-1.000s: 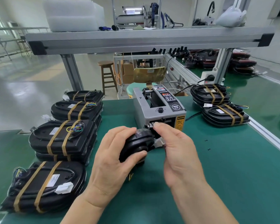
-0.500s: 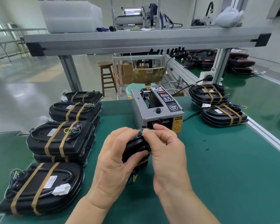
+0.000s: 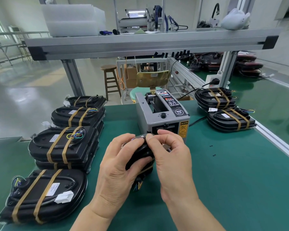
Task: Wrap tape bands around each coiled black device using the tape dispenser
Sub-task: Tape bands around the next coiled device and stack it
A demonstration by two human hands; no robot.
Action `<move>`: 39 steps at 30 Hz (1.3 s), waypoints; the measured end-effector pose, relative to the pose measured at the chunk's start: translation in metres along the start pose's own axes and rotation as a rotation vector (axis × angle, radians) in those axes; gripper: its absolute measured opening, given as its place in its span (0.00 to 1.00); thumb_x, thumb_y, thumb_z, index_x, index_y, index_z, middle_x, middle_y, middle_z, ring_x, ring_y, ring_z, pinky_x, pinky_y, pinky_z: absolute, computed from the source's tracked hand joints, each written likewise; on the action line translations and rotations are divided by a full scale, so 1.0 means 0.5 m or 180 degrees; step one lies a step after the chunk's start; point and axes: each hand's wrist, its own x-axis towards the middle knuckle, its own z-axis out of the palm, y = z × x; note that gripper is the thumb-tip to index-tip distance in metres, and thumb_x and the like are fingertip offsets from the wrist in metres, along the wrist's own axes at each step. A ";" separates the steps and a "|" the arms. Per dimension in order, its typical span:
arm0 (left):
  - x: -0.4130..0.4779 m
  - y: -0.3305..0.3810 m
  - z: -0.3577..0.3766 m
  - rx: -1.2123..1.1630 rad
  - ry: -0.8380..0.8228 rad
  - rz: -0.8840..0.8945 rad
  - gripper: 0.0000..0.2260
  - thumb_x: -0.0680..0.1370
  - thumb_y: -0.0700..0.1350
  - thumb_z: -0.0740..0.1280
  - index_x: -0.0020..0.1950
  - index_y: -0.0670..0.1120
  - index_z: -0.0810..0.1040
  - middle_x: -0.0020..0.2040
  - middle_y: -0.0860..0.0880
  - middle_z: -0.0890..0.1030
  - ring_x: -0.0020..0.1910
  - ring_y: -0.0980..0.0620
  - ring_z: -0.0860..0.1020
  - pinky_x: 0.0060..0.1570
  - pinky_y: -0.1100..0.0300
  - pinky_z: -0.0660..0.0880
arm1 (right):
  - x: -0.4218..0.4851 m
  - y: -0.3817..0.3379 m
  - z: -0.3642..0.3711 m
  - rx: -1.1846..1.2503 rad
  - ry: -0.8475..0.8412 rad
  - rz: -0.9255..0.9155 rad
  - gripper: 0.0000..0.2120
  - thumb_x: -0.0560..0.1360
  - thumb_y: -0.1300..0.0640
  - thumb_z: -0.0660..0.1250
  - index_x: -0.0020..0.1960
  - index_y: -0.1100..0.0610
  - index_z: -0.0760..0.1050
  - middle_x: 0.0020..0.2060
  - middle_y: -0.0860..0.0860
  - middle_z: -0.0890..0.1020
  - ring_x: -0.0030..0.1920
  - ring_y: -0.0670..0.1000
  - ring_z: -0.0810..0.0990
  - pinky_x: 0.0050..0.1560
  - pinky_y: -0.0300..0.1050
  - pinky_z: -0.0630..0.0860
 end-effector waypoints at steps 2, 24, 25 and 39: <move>-0.001 -0.004 -0.001 0.0025 0.0032 -0.0016 0.17 0.74 0.50 0.71 0.62 0.51 0.77 0.59 0.52 0.76 0.59 0.50 0.76 0.62 0.59 0.72 | 0.001 0.001 -0.002 -0.0027 0.0102 -0.0033 0.05 0.70 0.46 0.73 0.42 0.45 0.81 0.50 0.43 0.80 0.52 0.47 0.79 0.56 0.47 0.77; -0.002 0.010 -0.005 -0.0269 0.0173 -0.0365 0.27 0.68 0.55 0.72 0.63 0.67 0.66 0.58 0.63 0.77 0.55 0.60 0.79 0.55 0.73 0.71 | 0.024 0.012 0.010 -0.0710 -0.0234 -0.0074 0.24 0.61 0.40 0.75 0.54 0.42 0.73 0.53 0.38 0.74 0.54 0.35 0.74 0.51 0.34 0.73; -0.004 0.009 -0.004 -0.0253 0.0159 -0.0370 0.27 0.68 0.56 0.73 0.64 0.68 0.66 0.58 0.63 0.77 0.55 0.59 0.79 0.55 0.71 0.71 | 0.024 0.013 0.008 -0.0611 -0.0200 -0.0079 0.20 0.65 0.44 0.76 0.54 0.43 0.74 0.53 0.39 0.74 0.53 0.36 0.75 0.53 0.36 0.74; 0.001 0.002 0.017 -0.1243 0.0719 -0.0848 0.22 0.71 0.52 0.72 0.62 0.61 0.69 0.56 0.55 0.77 0.56 0.51 0.78 0.57 0.62 0.74 | 0.090 0.076 -0.126 -0.0398 -0.2009 0.0282 0.22 0.69 0.54 0.75 0.63 0.46 0.77 0.59 0.46 0.83 0.62 0.46 0.80 0.59 0.39 0.75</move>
